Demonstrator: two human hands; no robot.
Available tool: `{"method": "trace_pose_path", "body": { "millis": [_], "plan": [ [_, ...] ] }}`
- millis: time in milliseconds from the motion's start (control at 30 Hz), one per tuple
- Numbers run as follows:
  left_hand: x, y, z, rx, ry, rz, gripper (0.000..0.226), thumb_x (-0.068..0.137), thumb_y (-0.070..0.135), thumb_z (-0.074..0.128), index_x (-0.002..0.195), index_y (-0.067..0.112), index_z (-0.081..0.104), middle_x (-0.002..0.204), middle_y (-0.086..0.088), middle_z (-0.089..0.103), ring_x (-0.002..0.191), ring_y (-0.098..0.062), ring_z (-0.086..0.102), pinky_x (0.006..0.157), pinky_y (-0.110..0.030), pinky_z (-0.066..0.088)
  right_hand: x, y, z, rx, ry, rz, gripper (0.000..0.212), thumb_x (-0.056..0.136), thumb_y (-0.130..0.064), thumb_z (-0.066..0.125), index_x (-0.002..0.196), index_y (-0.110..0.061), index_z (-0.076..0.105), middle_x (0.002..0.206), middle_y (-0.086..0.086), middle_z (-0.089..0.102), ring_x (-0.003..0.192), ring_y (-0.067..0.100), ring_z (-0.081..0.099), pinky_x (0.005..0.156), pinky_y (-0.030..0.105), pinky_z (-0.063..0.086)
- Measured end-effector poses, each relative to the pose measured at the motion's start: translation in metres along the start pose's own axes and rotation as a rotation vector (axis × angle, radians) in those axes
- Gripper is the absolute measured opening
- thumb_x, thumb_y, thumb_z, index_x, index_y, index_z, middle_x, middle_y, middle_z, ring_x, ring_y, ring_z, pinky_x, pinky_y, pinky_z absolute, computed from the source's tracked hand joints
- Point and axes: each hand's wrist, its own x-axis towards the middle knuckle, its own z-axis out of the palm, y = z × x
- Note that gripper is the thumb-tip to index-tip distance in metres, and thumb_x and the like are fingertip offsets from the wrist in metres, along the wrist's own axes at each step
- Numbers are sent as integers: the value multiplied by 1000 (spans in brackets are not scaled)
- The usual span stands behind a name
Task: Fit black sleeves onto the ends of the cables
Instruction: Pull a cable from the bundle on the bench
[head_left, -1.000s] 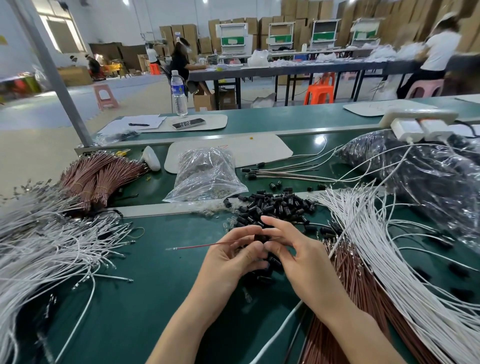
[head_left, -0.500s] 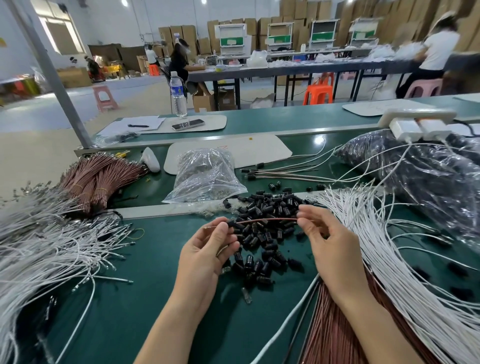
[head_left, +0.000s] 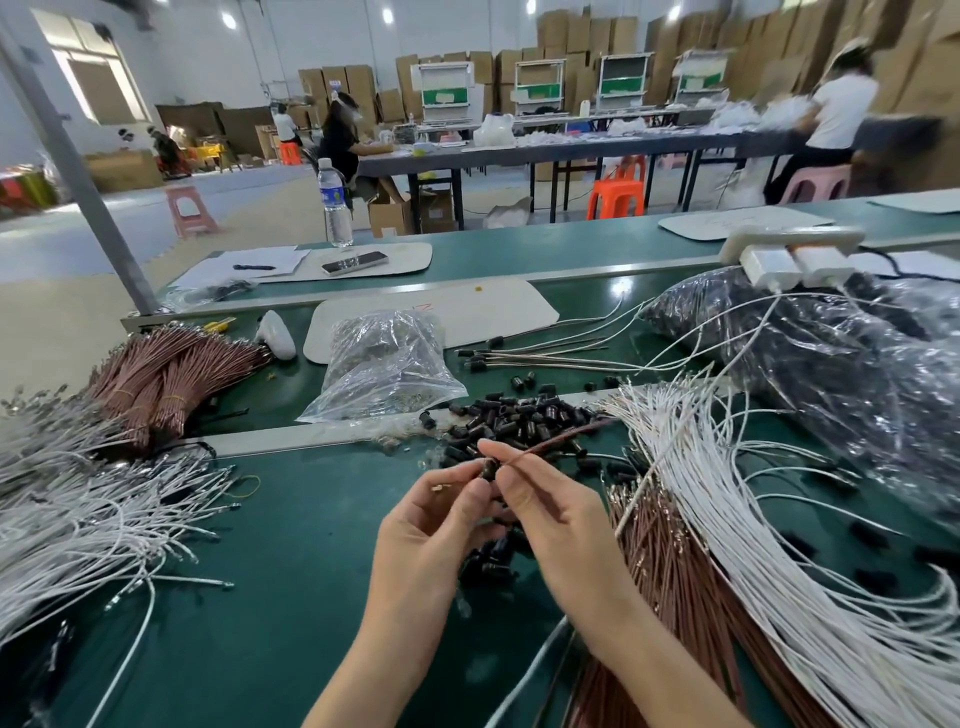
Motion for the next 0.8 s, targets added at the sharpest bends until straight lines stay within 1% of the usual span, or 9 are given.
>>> {"method": "trace_pose_path", "body": {
  "millis": [167, 300, 400, 467, 500, 600, 700, 767, 800],
  "plan": [
    [4, -2, 19, 179, -30, 82, 26, 82, 35, 71, 103, 20, 76, 98, -6, 78, 90, -19, 76, 71, -25, 59, 6, -3, -10, 211, 177, 36, 25, 102, -18, 57, 103, -32, 78, 101, -1, 79, 91, 13, 75, 73, 19, 57],
    [26, -4, 40, 455, -58, 98, 20, 93, 49, 62, 97, 32, 71, 85, 4, 73, 75, -7, 69, 63, -23, 57, 18, -1, -46, 347, 567, 11, 28, 104, -17, 51, 94, -29, 75, 98, 2, 78, 91, 17, 74, 75, 22, 58],
    [58, -10, 73, 646, -223, -21, 25, 101, 39, 59, 92, 19, 71, 78, 2, 72, 65, -6, 65, 59, -30, 57, 24, 4, -72, 411, 853, -47, 22, 106, -16, 49, 101, -22, 71, 92, -1, 77, 86, 13, 73, 75, 18, 57],
    [78, -19, 99, 844, -300, -37, 32, 102, 35, 56, 90, 8, 70, 73, -3, 70, 58, -11, 63, 61, -35, 56, 26, 8, -80, 430, 970, -64, 20, 107, -17, 50, 104, -22, 69, 91, -1, 75, 85, 11, 73, 75, 17, 57],
    [87, -24, 110, 947, -327, -19, 36, 103, 33, 54, 89, 3, 68, 69, -6, 68, 56, -13, 62, 61, -33, 54, 27, 9, -82, 431, 1015, -66, 19, 107, -18, 51, 104, -23, 69, 91, -2, 73, 84, 10, 73, 75, 17, 56],
    [107, -36, 140, 1198, -399, 6, 35, 102, 26, 49, 77, 2, 56, 68, -10, 59, 60, -24, 62, 64, -35, 54, 29, 15, -85, 409, 1080, -58, 18, 106, -20, 54, 104, -27, 71, 95, -4, 71, 84, 8, 74, 76, 16, 57],
    [121, -45, 158, 1374, -442, -61, 29, 102, 28, 52, 83, 6, 54, 70, -9, 62, 68, -27, 64, 77, -39, 59, 31, 18, -86, 382, 1080, -47, 19, 106, -21, 54, 103, -29, 71, 86, -13, 74, 83, 7, 73, 75, 15, 56],
    [129, -49, 164, 1417, -435, -120, 30, 100, 25, 53, 76, 6, 53, 57, -4, 61, 60, -24, 62, 70, -33, 59, 31, 19, -86, 367, 1067, -39, 19, 106, -21, 53, 104, -29, 70, 82, -20, 73, 83, 5, 73, 75, 15, 56],
    [131, -49, 167, 1426, -436, -153, 29, 99, 22, 53, 75, 6, 54, 48, -2, 58, 52, -20, 58, 60, -28, 56, 31, 19, -86, 363, 1062, -35, 18, 106, -21, 53, 106, -28, 70, 82, -21, 73, 83, 5, 73, 75, 15, 56]
  ]
}}
